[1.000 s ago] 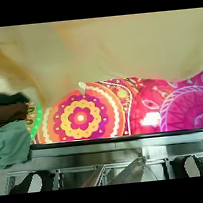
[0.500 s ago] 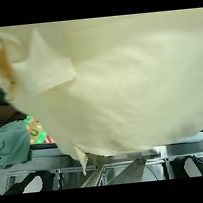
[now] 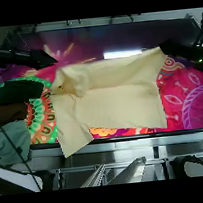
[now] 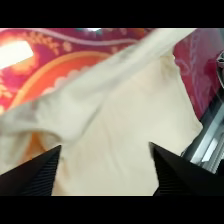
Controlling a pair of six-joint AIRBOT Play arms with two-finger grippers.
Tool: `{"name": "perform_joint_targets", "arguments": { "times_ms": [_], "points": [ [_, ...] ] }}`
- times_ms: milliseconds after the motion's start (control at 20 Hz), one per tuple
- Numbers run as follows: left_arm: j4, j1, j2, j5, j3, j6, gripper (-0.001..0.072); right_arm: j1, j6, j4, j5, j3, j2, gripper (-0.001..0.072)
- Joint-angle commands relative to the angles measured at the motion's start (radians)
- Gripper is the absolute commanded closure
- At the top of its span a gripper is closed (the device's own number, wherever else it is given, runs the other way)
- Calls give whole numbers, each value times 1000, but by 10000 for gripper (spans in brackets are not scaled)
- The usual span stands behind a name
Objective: Fold the shirts.
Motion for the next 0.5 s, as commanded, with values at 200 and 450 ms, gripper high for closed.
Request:
{"name": "perform_joint_targets", "arguments": {
  "times_ms": [200,450],
  "points": [
    [8,180,-134,-130,117,-165,52,-205,112,-98,351,4,32,287],
    [9,312,72,-232,-327,-99,51,-415,404,-472,722,-216,167,373]
  ]
}}
